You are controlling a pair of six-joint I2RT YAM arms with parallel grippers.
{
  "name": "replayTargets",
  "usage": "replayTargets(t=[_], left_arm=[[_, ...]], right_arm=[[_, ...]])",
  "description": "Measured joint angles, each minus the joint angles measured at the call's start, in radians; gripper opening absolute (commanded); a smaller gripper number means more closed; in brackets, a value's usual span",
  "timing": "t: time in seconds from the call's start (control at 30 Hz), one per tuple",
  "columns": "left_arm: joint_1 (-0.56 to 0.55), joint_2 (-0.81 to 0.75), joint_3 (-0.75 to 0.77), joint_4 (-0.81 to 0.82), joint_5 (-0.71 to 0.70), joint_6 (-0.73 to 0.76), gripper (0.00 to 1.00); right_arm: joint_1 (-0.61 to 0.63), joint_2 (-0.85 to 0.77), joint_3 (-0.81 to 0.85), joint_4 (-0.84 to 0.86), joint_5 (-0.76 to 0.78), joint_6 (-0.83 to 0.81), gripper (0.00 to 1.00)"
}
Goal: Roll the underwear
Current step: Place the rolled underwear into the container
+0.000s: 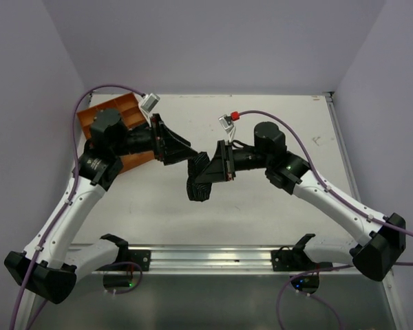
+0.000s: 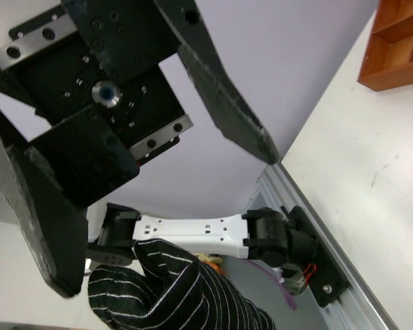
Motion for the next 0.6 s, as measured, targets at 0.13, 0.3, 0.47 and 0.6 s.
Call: replayTargets(t=[0.13,0.3,0.47,0.6], left_arm=[[-0.001,-0.021,-0.046,-0.027,-0.009,0.013,0.95],[-0.006,-0.035,-0.08,-0.025,-0.011,0.015,0.99],[-0.014,-0.038,-0.123,-0.016,-0.011,0.013,0.92],[-0.021,-0.038,-0.151,-0.016,-0.012,0.009,0.82]], right_arm=[[0.0,0.019,0.009,-0.038,0.021,-0.025,0.0],[0.0,0.04,0.027,-0.084,0.039,-0.056,0.0],[0.0,0.044,0.028,-0.109,0.056,-0.069,0.0],[0.0,0.045,0.028,-0.111,0.059,-0.074,0.0]])
